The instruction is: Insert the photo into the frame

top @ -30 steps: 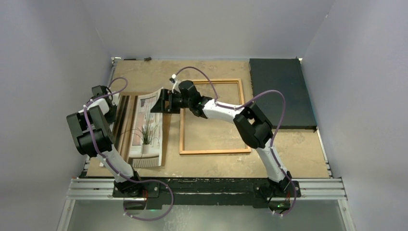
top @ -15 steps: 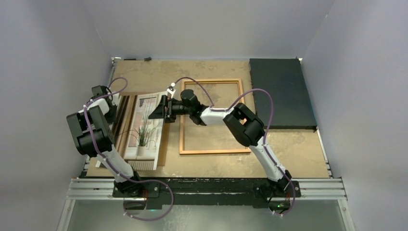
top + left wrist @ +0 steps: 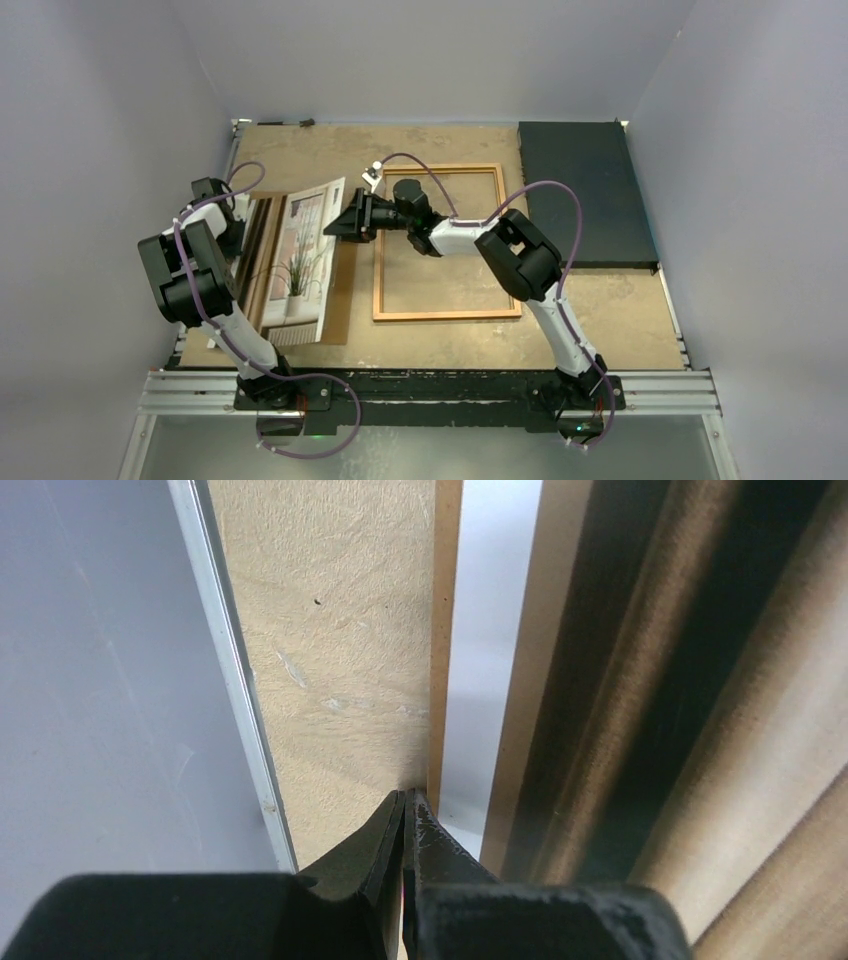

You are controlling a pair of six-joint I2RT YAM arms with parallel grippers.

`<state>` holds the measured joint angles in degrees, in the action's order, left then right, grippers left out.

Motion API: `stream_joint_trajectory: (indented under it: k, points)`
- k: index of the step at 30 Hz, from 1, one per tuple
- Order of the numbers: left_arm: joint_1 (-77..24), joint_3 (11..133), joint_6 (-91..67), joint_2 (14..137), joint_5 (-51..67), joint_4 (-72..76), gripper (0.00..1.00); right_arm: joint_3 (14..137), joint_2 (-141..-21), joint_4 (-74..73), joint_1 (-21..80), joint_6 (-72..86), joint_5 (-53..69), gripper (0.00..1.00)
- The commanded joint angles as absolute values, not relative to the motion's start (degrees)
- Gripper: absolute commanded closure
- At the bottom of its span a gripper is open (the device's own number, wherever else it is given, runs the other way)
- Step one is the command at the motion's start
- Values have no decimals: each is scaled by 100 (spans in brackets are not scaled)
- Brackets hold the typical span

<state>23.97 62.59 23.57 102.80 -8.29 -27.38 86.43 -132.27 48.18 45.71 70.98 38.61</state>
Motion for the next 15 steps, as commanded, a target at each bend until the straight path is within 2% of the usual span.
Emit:
stream_joint_trajectory:
  k: [1, 6, 11, 15]
  points:
    - [2386, 6419, 2371, 10236, -921, -2867, 100, 8596, -12929, 5333, 4594, 7321, 4056, 50]
    - [2382, 6446, 2398, 10215, -971, -2830, 100, 8555, -12941, 5352, 4574, 7333, 4060, 56]
    - [2385, 6494, 2433, 10214, -1004, -2849, 100, 8513, -12973, 5378, 4557, 7389, 4074, 74]
    - [2388, 6535, 2453, 10218, -1005, -2871, 100, 8418, -12866, 5339, 4457, 7367, 4085, 80]
